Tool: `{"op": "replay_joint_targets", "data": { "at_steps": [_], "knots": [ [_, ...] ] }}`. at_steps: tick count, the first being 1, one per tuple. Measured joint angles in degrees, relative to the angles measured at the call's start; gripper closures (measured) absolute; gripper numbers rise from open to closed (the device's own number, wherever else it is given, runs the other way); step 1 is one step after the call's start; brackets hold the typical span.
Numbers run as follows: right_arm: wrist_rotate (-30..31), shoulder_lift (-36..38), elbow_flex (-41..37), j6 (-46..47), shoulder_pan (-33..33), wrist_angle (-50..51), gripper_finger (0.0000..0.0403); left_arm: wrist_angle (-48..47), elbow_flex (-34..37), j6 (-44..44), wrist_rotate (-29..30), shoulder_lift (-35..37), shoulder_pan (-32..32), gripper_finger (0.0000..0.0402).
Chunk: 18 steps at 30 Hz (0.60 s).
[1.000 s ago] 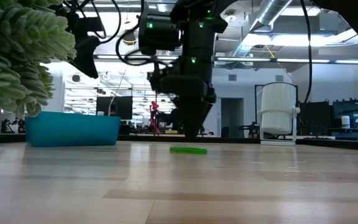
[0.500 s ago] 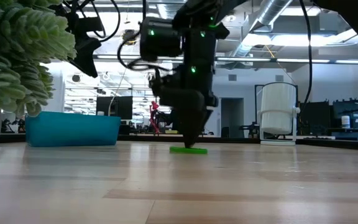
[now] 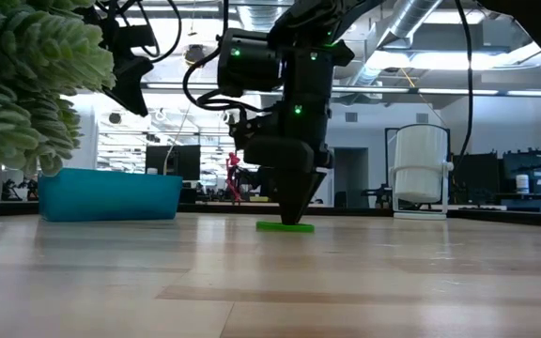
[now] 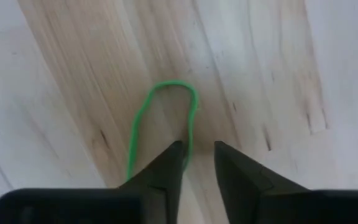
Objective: Pick and place items into bin
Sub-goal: Put the green rubber band into the blue bin
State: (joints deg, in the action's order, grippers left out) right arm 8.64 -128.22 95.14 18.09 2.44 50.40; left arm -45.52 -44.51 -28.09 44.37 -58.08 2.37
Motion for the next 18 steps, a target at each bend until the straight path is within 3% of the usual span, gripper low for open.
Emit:
{"op": "replay_joint_targets", "data": {
  "at_steps": [6,13,18],
  "knots": [
    [0.0,0.3,-0.2,-1.3,0.5,-1.1,0.0395,-1.2,-2.1,0.3,1.1,0.0,0.0,0.0292],
    [1.6,0.8,3.3,-6.0,0.7,-1.5,0.0399,-4.5,-9.7,4.9,7.5,3.0,-0.3,0.0292],
    [5.6,0.9,10.1,-9.5,0.3,-1.8,0.0401,-4.7,-14.1,8.9,13.4,7.1,-0.5,0.0292]
  ]
}}
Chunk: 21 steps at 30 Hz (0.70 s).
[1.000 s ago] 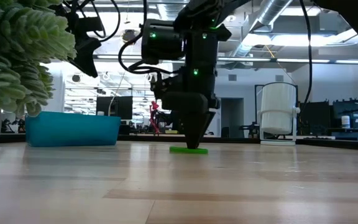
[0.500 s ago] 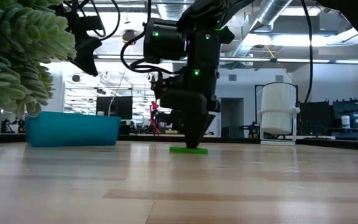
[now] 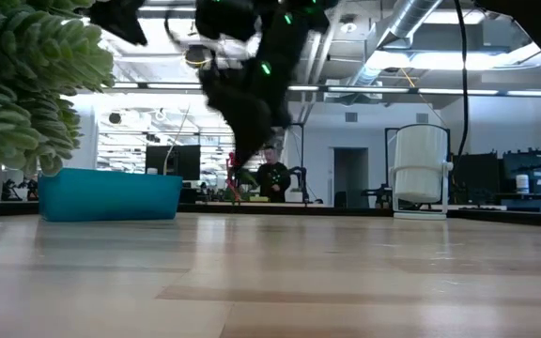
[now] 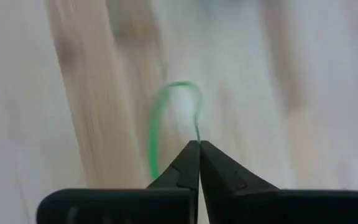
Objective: Pick and place items into bin
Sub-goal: Put the green rubber band into the blue bin
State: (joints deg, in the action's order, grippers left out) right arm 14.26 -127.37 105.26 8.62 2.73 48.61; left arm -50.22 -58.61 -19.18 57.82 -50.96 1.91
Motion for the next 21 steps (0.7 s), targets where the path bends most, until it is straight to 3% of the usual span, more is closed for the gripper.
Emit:
{"op": "replay_joint_targets", "data": {
  "at_steps": [4,7,10,12,21],
  "knots": [
    [1.2,0.2,4.7,-4.7,-1.2,-8.4,0.0402,0.4,-1.5,0.5,3.7,4.2,0.0,0.0292],
    [0.1,0.2,5.2,-8.1,-2.7,-23.6,0.0402,0.4,-1.5,0.4,5.7,7.0,0.0,0.0292],
    [-6.4,-1.1,5.6,-8.6,-4.1,-39.3,0.0402,0.2,-1.5,0.3,6.1,9.3,0.0,0.0292],
    [-10.3,-1.6,5.3,-8.6,-4.9,-43.7,0.0402,0.2,-1.5,0.1,6.3,10.3,0.0,0.0292],
    [-9.7,-8.6,5.5,-5.7,-4.7,-61.0,0.0403,-0.1,-1.5,0.0,11.6,12.1,0.1,0.0292]
  ]
}}
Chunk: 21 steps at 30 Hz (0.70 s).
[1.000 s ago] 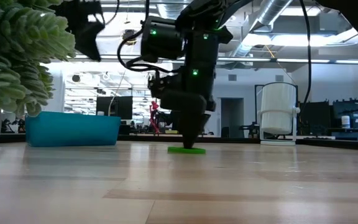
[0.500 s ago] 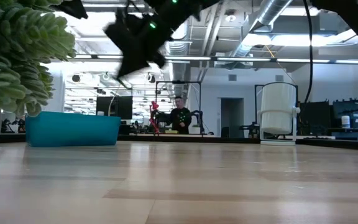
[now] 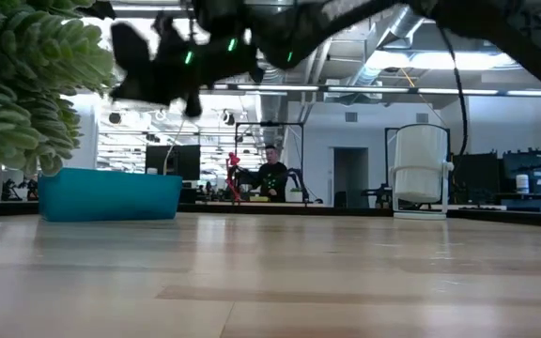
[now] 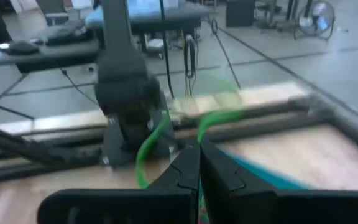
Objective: Pick and place items into bin
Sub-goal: Put the green rubber band into the blue bin
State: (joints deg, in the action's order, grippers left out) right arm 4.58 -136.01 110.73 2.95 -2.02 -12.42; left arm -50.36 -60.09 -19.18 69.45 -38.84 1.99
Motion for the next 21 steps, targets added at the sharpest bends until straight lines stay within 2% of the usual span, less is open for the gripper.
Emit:
{"op": "replay_joint_targets", "data": {
  "at_steps": [3,7,10,15,21],
  "knots": [
    [0.1,-5.2,2.3,1.8,-0.3,-1.4,0.0403,0.0,0.0,0.0,-0.6,-0.2,0.0,0.0292],
    [0.2,-10.6,9.1,2.4,-1.0,-1.3,0.0403,0.0,0.0,-0.1,-1.5,-0.3,0.0,0.0292],
    [0.7,-13.8,14.3,3.5,-1.5,2.8,0.0403,-0.3,0.1,-0.1,-1.5,-0.3,0.0,0.0292],
    [4.3,-14.3,17.6,2.7,-2.0,11.3,0.0403,-1.4,0.3,-0.1,-1.6,-0.3,0.0,0.0292],
    [4.2,-14.4,17.5,3.1,-2.2,15.4,0.0403,-1.6,0.4,-0.8,-1.6,-0.3,0.0,0.0292]
  ]
}}
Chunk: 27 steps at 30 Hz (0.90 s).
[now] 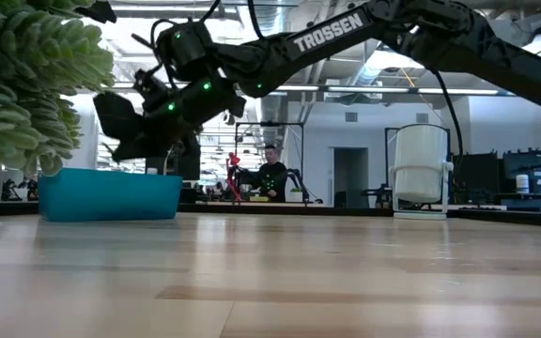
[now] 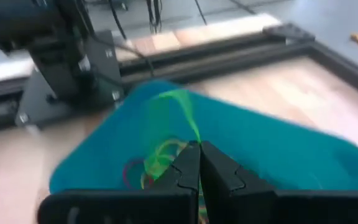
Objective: Pick and place items into bin
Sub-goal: Put the green rubber band into the blue bin, then return to Home Position
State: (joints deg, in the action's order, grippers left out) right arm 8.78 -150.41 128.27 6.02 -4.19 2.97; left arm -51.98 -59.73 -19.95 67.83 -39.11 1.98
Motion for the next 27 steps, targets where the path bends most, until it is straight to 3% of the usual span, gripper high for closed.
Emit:
{"op": "replay_joint_targets", "data": {
  "at_steps": [9,16,22,27],
  "knots": [
    [0.1,0.0,-0.1,0.0,0.1,4.6,0.0399,-0.2,0.0,-0.4,0.0,0.0,0.0,0.0292],
    [0.0,0.0,-0.1,-0.5,0.2,8.1,0.0348,-0.3,0.0,-0.8,-2.9,0.0,0.0,0.0292],
    [-6.1,0.3,-0.1,-0.5,0.1,9.8,0.0309,-0.3,0.0,-0.8,-3.0,0.0,0.0,0.0292],
    [-7.2,1.1,0.2,-3.7,0.4,10.7,0.0290,-0.8,0.0,-0.8,-3.0,0.0,0.0,0.0292]
  ]
}}
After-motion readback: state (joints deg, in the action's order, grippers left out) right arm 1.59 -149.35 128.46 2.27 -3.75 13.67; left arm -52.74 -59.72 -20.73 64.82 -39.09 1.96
